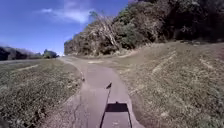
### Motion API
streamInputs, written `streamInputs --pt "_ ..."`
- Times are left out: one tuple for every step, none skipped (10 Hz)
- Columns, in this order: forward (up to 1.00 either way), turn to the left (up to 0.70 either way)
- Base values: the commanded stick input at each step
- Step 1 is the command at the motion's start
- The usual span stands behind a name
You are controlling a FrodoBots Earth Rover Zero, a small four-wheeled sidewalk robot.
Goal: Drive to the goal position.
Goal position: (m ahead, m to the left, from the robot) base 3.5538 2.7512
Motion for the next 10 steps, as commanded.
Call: streamInputs --pt "0.50 0.00" --pt "0.50 0.00" --pt "0.50 0.00" --pt "0.50 0.00" --pt "0.50 0.00" --pt "0.50 0.00" --pt "0.50 0.00" --pt "0.50 0.00" --pt "0.50 0.00" --pt "0.50 0.00"
